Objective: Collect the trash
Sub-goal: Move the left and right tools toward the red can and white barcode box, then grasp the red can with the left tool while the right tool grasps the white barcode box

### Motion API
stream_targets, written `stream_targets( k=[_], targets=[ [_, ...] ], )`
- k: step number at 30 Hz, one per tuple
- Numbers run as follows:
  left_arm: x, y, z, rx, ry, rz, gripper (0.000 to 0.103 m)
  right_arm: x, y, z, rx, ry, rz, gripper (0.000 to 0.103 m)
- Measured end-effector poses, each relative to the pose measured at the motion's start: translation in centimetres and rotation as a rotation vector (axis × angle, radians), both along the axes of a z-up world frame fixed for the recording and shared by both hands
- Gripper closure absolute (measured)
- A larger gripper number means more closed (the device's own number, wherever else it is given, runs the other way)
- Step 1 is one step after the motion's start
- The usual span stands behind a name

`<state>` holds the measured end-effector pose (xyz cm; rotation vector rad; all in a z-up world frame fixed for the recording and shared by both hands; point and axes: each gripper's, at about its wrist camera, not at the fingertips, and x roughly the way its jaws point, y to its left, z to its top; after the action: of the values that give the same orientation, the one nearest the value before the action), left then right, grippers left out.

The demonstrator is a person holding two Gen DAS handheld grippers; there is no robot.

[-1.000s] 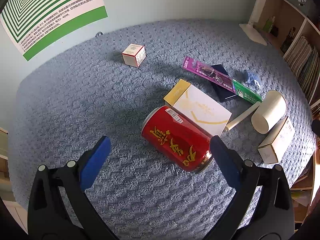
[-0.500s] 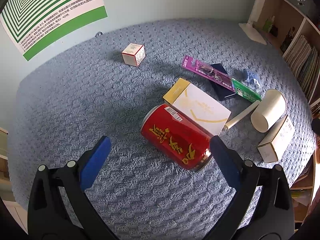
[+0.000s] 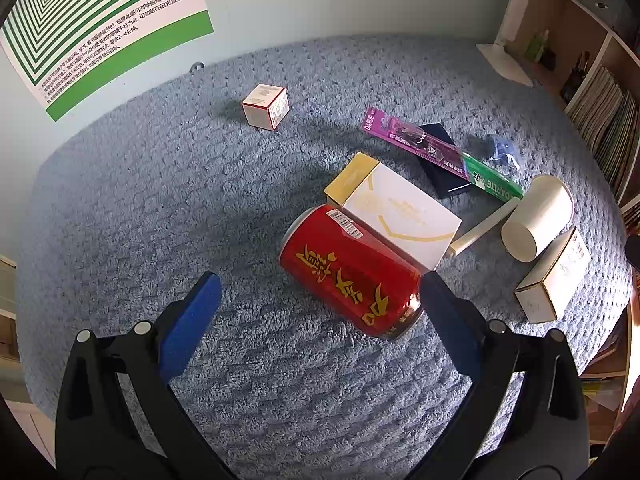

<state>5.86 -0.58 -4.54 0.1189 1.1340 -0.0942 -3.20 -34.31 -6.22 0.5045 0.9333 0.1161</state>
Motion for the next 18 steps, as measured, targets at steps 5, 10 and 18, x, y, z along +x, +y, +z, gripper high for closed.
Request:
stream_targets(
  k=[5,10,18],
  targets=[
    [0.1,-0.1,-0.2,0.001,0.005,-0.001,0.006,-0.1,0.0,0.0,0.002,0.000,-0.001,0.006],
    [0.1,-0.2,-0.5,-0.001,0.014,0.000,0.007,-0.3,-0.2,-0.3,0.006,0.006,-0.009,0.006],
    [0.4,-0.4,-1.2,-0.006,0.039,0.003,0.007,0.0,-0.4,-1.1,0.019,0.027,-0.018,0.006]
  ],
)
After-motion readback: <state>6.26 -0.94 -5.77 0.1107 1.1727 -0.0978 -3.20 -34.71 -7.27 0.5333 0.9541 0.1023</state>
